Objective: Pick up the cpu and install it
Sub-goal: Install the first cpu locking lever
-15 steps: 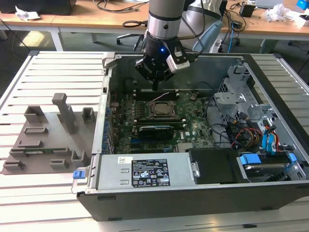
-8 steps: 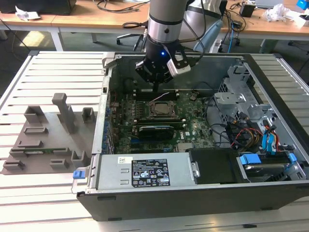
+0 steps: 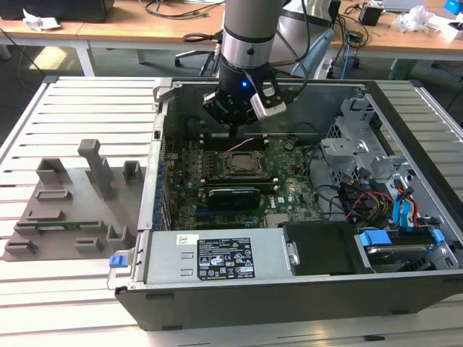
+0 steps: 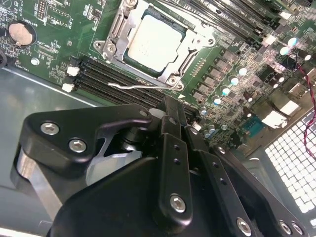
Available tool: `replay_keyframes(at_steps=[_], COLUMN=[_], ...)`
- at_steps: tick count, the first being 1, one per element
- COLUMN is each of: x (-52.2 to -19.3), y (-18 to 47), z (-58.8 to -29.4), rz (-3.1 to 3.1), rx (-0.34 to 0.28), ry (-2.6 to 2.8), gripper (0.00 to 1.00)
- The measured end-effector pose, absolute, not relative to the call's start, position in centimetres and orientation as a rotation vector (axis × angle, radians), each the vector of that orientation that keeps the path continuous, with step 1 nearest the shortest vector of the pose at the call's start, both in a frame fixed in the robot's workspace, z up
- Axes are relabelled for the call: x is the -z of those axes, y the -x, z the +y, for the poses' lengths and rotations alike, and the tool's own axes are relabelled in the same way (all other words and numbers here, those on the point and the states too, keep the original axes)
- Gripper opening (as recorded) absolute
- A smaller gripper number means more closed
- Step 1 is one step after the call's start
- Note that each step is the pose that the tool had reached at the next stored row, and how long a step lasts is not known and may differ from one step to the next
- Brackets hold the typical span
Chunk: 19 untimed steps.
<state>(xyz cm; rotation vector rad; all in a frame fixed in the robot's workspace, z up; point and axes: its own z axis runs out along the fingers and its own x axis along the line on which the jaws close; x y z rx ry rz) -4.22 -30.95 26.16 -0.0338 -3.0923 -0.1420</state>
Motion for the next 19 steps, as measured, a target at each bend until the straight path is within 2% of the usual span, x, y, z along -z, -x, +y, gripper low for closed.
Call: replay_keyframes(at_steps=[8, 11, 19], x=[-25.2, -25.0, -23.2], y=[4.4, 4.4, 3.9], z=[-30.9, -30.8, -30.2], rz=[-3.090, -3.087, -3.081], rx=[0.173, 0.205, 0.202], ry=[0.026, -0.002, -0.094], gripper=[0.11, 0.11, 0.11])
